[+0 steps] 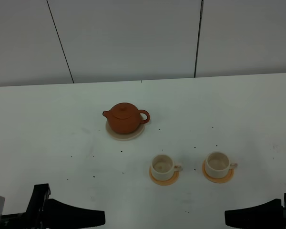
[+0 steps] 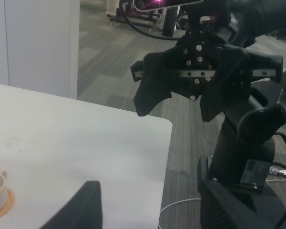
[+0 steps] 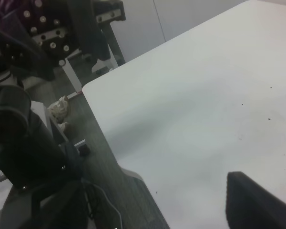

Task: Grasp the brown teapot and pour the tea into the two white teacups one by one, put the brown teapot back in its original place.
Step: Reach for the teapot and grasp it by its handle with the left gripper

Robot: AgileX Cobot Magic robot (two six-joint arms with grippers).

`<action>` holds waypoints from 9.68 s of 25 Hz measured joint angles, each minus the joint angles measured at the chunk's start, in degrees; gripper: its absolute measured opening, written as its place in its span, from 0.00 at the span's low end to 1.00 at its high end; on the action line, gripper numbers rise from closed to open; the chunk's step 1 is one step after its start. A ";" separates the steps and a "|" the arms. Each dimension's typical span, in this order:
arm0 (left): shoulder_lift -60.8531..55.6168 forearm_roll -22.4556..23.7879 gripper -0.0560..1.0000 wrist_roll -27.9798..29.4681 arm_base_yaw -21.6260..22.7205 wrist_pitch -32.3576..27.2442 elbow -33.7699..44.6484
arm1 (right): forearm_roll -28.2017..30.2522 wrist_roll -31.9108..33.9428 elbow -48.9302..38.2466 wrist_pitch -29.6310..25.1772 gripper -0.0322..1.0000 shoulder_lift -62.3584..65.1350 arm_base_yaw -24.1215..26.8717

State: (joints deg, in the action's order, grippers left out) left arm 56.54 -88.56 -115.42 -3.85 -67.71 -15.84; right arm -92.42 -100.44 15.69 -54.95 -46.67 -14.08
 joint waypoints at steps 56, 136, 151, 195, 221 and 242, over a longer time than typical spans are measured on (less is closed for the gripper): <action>-18.45 -3.49 0.36 8.54 0.00 24.62 -0.11 | -11.51 -1.07 2.13 12.60 0.17 0.40 0.00; -18.45 -0.88 0.33 8.78 0.00 27.37 -0.11 | -11.67 11.67 7.31 124.59 0.03 36.10 -2.84; -18.45 -0.88 0.33 8.78 0.00 27.54 -0.11 | -11.67 -16.62 -0.77 113.31 0.02 35.06 -2.89; -18.45 -0.88 0.33 9.08 0.00 25.83 -0.11 | -11.02 13.44 14.72 73.89 0.02 34.14 -41.65; -18.45 -0.88 0.33 9.08 0.00 25.76 -0.11 | -8.92 -13.61 14.98 105.31 0.02 47.07 -39.12; -18.45 -0.87 0.33 9.01 0.00 26.05 -0.11 | -11.52 -7.14 15.37 86.24 0.02 47.12 10.68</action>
State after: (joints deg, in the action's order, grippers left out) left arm 38.09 -89.43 -106.40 -3.85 -41.66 -15.95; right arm -103.94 -107.59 31.06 31.29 0.45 -3.41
